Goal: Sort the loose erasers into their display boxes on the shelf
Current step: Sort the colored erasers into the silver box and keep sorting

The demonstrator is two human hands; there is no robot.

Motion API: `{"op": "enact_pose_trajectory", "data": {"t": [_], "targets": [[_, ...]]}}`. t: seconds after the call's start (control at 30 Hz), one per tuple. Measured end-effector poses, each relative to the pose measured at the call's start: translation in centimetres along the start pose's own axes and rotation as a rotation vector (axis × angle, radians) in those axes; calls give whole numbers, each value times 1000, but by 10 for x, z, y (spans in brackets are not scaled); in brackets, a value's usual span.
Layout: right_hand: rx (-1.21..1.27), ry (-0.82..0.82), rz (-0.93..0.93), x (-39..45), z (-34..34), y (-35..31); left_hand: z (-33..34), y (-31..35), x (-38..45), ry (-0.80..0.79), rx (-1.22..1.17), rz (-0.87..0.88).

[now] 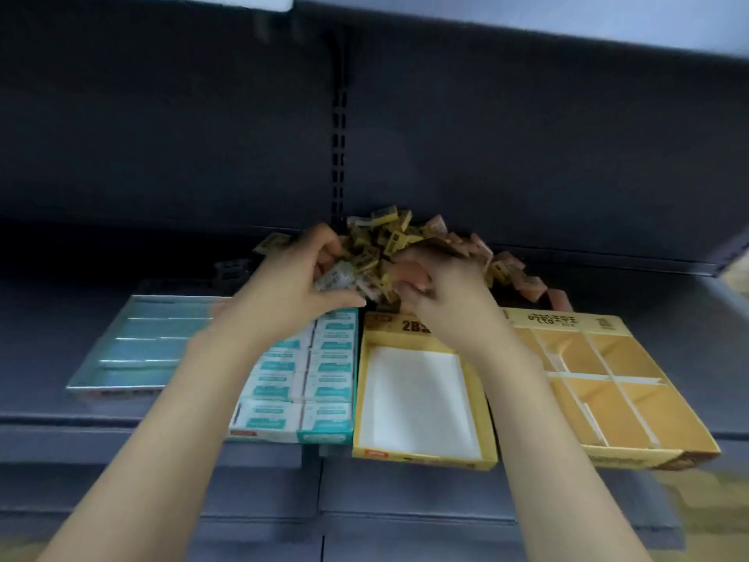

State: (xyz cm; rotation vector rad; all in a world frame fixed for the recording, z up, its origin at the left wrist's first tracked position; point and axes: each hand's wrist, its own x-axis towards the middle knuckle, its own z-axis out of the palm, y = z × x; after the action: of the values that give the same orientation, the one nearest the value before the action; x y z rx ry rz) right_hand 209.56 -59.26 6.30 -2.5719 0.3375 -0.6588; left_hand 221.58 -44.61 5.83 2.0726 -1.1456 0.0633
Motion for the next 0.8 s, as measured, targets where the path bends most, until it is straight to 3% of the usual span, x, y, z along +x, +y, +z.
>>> {"op": "enact_pose_trajectory", "data": {"t": [0.2, 0.37, 0.8], "targets": [[145, -36, 85, -4, 47, -51, -51, -40, -48, 42, -11, -117], [179, -52, 24, -2, 80, -89, -88, -78, -82, 103, -71, -202], [273, -9, 145, -12, 126, -127, -124, -131, -119, -15, -351, -275]]}}
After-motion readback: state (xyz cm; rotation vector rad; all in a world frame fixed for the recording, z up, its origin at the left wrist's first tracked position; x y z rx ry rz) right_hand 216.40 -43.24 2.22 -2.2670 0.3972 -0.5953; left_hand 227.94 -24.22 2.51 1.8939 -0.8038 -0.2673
